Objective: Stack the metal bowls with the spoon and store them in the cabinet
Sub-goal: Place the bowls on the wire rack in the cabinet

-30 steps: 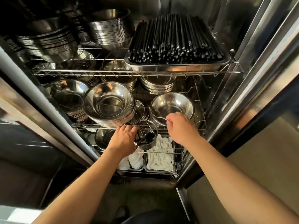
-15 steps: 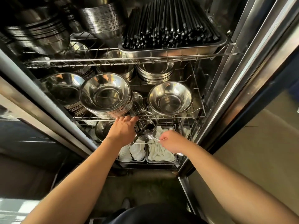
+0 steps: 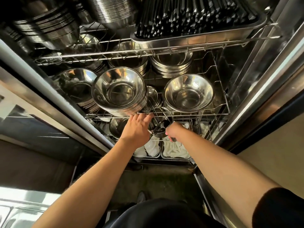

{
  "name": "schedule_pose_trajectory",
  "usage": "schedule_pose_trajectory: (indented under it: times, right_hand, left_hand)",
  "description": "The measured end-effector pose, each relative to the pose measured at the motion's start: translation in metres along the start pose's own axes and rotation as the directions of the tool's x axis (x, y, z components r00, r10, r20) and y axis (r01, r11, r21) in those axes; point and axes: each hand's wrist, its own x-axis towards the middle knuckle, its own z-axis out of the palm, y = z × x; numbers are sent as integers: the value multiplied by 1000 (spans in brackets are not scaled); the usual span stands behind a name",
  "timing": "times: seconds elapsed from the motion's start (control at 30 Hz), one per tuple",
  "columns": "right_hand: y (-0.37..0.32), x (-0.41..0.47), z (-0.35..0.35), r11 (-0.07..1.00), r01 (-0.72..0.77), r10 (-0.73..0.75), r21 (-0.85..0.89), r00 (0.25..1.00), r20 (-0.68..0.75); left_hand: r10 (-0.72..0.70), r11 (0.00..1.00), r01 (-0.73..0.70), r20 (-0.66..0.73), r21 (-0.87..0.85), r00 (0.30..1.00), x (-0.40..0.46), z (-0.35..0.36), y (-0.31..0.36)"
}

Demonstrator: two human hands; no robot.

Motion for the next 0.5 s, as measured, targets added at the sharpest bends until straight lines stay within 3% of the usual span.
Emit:
schedule_pose_trajectory:
  times: [0.07, 0.13, 0.27, 0.4, 0.5]
  right_hand:
    - [-8, -1, 8, 984, -56, 50, -170, 998, -41]
    - [-10, 6, 15, 952, -37, 10, -303, 996, -93]
    - [-11, 13, 19, 941, -25, -29, -338, 988, -153]
    - [-13, 21, 17, 987, -67, 51, -148, 992, -113]
    - [-17, 20, 9, 968, -182, 191, 174, 981, -39]
  left_hand:
    - [5, 1000, -4, -9, 10, 1000, 0, 2, -1]
    - [6, 1000, -6, -20, 8, 1000, 0, 3, -1]
    - [-4, 1000, 4, -33, 11, 999, 1, 4, 0]
    - [-12, 1000, 13, -49, 19, 999, 1, 4, 2]
    - [-19, 1000, 20, -56, 22, 998, 0, 5, 3]
